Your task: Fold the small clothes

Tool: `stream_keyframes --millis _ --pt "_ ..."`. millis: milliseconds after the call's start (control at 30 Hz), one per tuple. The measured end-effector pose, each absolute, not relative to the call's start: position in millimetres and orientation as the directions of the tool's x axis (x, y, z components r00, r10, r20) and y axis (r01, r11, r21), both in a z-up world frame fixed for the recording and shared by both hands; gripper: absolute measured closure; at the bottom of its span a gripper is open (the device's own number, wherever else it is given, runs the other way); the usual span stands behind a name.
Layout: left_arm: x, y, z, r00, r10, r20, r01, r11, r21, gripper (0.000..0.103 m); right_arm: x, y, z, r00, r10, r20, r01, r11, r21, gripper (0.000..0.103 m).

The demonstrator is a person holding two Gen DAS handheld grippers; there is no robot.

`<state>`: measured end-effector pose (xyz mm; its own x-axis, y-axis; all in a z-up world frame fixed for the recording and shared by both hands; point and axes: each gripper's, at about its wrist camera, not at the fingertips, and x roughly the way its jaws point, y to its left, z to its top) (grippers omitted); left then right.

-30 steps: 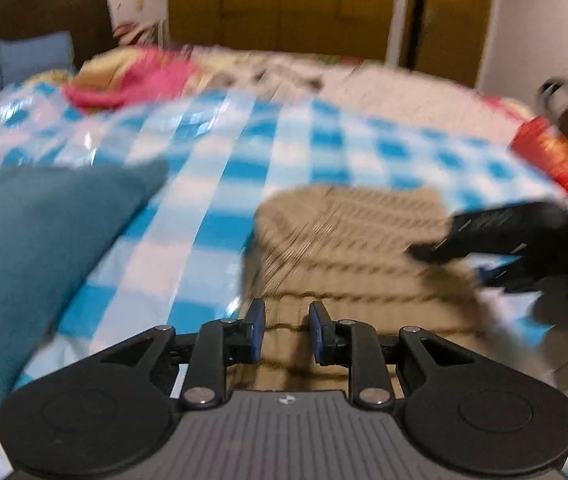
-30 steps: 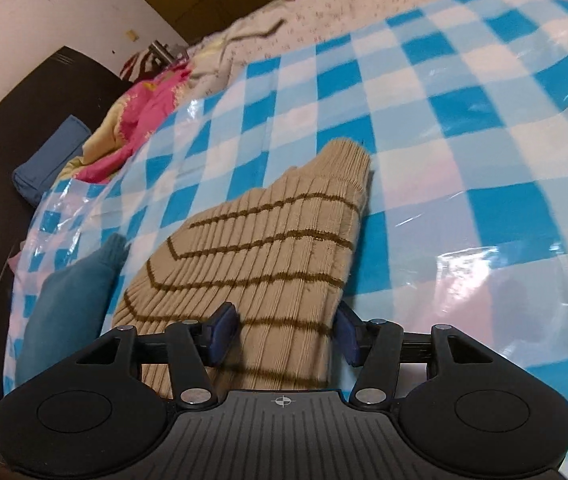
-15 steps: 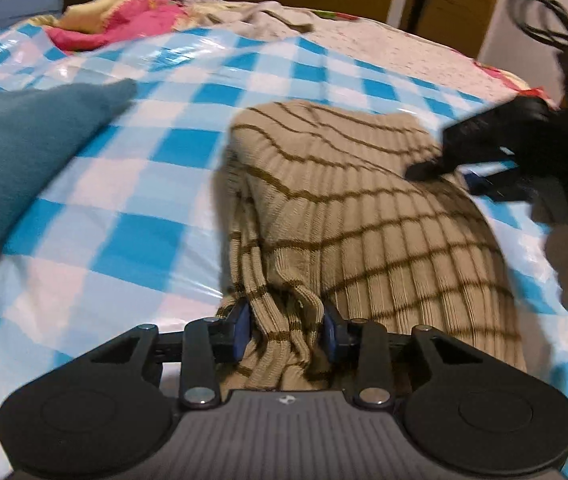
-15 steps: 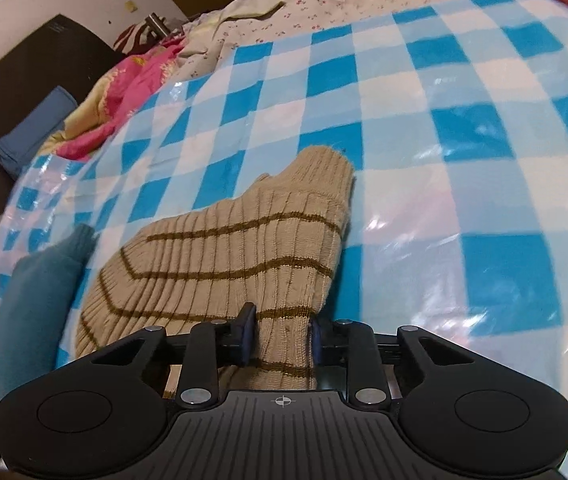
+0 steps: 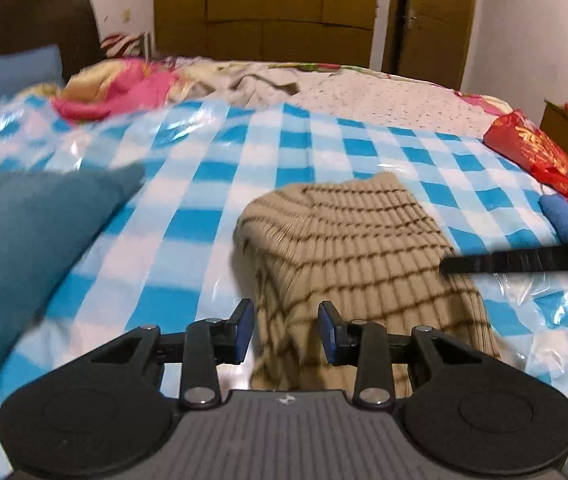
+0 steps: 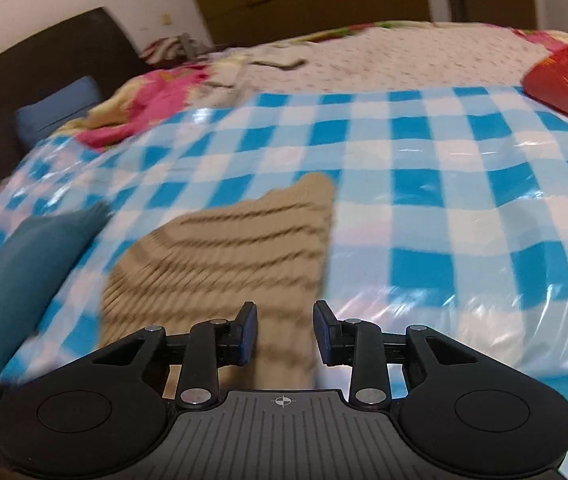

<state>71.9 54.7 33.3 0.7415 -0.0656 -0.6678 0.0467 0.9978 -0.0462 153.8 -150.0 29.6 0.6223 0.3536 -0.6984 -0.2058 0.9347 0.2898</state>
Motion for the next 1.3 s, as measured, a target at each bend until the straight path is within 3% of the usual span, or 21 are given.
stream_keyframes --millis 133,267,667,1033,1300 --pt "94.2 50.5 14.9 0.714 -0.055 -0.698 0.039 0.998 -0.039 0.058 130.6 -139.8 27.2 0.619 0.372 -0.691 -0.253 0.928 0.273 0.072" --pt "97.2 58.4 -7.9 0.677 -0.035 -0.735 0.012 0.999 -0.036 0.05 122.2 -139.5 15.5 0.624 0.334 -0.706 -0.239 0.942 0.234 0.069" --pt "57.5 55.8 8.1 0.729 -0.012 -0.685 0.012 1.0 -0.004 0.049 96.1 -141.1 8.5 0.628 0.288 -0.723 -0.189 0.958 0.217 0.065" --pt "58.2 53.3 -10.6 0.663 -0.023 -0.748 0.026 1.0 -0.008 0.048 82.5 -133.1 10.0 0.628 0.256 -0.735 -0.18 0.967 0.182 0.065" --pt "62.7 60.1 -16.8 0.65 -0.034 -0.76 0.002 0.999 -0.043 0.04 84.9 -130.4 3.1 0.614 0.244 -0.75 -0.168 0.97 0.178 0.065"
